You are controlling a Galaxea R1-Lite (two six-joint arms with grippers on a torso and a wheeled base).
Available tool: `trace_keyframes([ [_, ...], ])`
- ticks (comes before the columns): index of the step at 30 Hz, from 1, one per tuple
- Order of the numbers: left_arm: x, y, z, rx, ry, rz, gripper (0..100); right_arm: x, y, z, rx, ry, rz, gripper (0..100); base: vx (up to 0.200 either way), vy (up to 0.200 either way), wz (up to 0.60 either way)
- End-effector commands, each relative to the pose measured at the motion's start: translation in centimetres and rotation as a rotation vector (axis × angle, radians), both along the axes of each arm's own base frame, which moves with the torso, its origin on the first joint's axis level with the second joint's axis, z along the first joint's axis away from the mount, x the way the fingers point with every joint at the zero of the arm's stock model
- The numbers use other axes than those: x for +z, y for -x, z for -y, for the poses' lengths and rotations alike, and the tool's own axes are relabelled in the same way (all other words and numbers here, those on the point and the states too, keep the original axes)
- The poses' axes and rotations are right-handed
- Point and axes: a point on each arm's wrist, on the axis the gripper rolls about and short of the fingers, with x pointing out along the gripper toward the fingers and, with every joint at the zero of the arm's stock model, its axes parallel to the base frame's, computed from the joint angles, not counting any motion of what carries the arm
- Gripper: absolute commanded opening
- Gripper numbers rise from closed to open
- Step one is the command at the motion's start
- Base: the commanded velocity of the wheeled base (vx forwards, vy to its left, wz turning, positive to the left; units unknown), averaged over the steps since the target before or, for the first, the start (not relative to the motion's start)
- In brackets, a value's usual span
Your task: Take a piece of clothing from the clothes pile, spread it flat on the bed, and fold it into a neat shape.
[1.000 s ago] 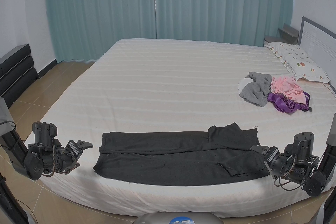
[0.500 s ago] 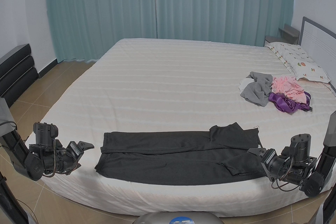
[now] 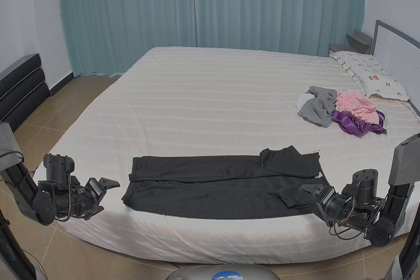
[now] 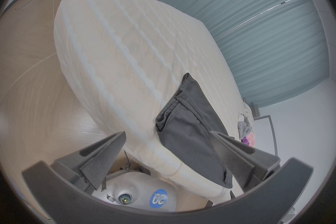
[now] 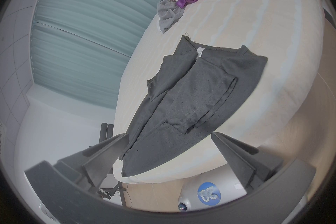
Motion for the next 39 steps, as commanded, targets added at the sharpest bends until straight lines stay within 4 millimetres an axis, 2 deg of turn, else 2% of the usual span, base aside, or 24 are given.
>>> trace_keyframes([
  [1,-0.3,-0.3,0.0,0.0,0.024,-0.012,100,-1.5,-1.1,-0.4,-0.001,0.007,-0.024,100,0.0,0.0,0.0],
  [11,-0.6,-0.4,0.1,-0.009,0.033,-0.02,100,-2.9,-3.5,0.0,-0.05,0.009,-0.014,100,0.0,0.0,0.0],
  [22,-0.8,-0.5,0.1,-0.009,0.033,-0.029,100,-2.6,-2.7,0.3,-0.055,0.015,-0.027,100,0.0,0.0,0.0],
  [29,-0.9,-0.6,0.0,-0.009,0.033,-0.032,100,-3.1,-2.7,0.3,-0.065,0.031,-0.048,100,0.0,0.0,0.0],
  [38,-1.1,-0.7,0.0,-0.009,0.033,-0.035,100,-4.0,-3.6,0.3,-0.079,0.034,-0.05,100,0.0,0.0,0.0],
  [39,-1.1,-0.7,0.0,-0.009,0.033,-0.035,100,-4.1,-3.7,0.3,-0.082,0.038,-0.052,0,0.0,0.0,0.0],
])
